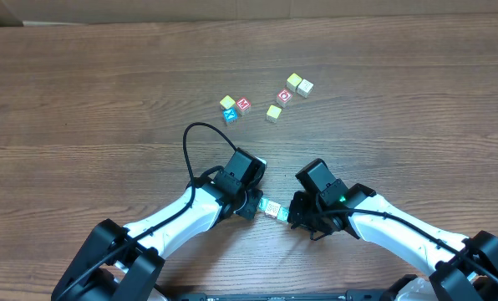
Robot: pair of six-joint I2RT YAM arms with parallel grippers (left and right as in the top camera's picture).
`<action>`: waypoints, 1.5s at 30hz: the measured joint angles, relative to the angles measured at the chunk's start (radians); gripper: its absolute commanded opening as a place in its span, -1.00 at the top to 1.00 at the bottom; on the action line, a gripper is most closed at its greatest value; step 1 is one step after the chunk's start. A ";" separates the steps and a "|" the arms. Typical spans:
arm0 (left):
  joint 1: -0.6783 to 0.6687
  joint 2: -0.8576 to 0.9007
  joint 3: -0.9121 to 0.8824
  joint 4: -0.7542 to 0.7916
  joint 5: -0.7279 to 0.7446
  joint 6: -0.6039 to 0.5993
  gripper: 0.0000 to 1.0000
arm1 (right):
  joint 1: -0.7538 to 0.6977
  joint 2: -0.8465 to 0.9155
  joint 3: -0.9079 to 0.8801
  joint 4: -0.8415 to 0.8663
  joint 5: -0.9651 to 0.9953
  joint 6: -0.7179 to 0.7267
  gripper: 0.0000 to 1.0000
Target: Flip 3 blocks
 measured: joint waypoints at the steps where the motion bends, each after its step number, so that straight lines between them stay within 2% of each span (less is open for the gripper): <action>1: 0.000 0.000 0.000 0.003 0.001 0.000 0.92 | 0.000 0.000 0.000 0.000 0.000 0.000 0.92; 16: 0.000 0.000 0.000 0.009 0.045 -0.002 0.92 | 0.001 0.000 0.000 0.006 0.000 0.015 0.92; 28: 0.000 0.000 0.000 0.010 0.036 -0.003 0.92 | 0.053 0.000 0.000 0.018 0.008 0.058 0.92; 45: 0.000 0.000 0.000 -0.008 0.036 0.006 0.92 | 0.055 0.000 0.000 0.021 0.009 0.105 0.92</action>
